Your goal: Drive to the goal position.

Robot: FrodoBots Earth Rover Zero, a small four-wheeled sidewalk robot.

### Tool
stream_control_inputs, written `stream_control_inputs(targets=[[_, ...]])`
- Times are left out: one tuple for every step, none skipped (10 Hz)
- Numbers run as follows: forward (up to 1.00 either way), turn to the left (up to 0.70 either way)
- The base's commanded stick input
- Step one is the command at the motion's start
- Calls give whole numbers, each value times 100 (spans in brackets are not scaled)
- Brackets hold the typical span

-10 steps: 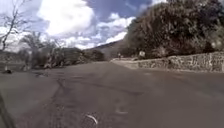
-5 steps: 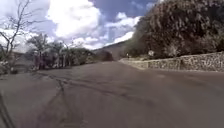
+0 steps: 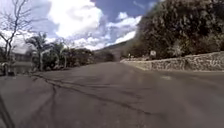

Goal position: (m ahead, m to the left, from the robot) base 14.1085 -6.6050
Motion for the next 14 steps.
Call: stream_control_inputs(targets=[[70,0],[70,0],[70,0],[70,0],[70,0],[70,0],[70,-27],[70,-27],[70,0],[70,0],[70,0],[70,0],[70,0],[70,0]])
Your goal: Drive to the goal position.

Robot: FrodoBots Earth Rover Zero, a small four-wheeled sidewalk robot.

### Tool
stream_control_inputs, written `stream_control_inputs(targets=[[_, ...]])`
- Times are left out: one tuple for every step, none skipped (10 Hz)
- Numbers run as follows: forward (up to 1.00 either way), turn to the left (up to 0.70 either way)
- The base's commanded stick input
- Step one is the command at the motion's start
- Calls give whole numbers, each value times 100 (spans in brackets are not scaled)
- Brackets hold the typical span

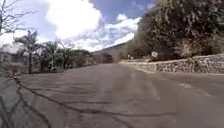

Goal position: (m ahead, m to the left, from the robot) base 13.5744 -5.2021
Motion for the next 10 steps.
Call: stream_control_inputs(targets=[[70,0],[70,0],[70,0],[70,0],[70,0],[70,0],[70,0],[70,0],[70,0],[70,0]])
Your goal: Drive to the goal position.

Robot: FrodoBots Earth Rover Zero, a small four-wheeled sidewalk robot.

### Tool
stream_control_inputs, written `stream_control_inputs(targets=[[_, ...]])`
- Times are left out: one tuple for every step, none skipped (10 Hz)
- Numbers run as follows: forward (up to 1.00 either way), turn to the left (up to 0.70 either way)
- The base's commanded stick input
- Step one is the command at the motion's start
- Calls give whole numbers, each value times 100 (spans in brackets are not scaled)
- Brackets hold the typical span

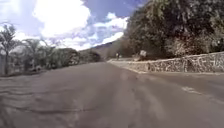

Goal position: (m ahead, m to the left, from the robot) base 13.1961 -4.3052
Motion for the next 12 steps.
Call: stream_control_inputs(targets=[[70,0],[70,0],[70,0],[70,0],[70,0],[70,0],[70,0],[70,0],[70,0],[70,0],[70,0],[70,5]])
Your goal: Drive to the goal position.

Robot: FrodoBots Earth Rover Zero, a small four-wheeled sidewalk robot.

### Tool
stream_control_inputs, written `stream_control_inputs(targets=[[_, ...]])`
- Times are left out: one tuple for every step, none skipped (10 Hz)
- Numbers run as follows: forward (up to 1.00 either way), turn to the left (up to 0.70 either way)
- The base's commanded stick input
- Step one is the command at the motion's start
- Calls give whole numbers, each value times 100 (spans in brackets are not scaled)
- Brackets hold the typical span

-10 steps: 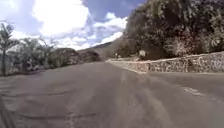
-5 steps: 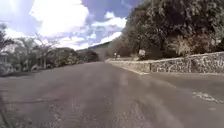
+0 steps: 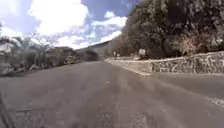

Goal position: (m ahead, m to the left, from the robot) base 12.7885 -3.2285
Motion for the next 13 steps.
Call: stream_control_inputs(targets=[[70,17],[70,0],[70,0],[70,0],[70,0],[70,0],[70,0],[70,0],[70,0],[70,0],[70,0],[70,0],[70,0]])
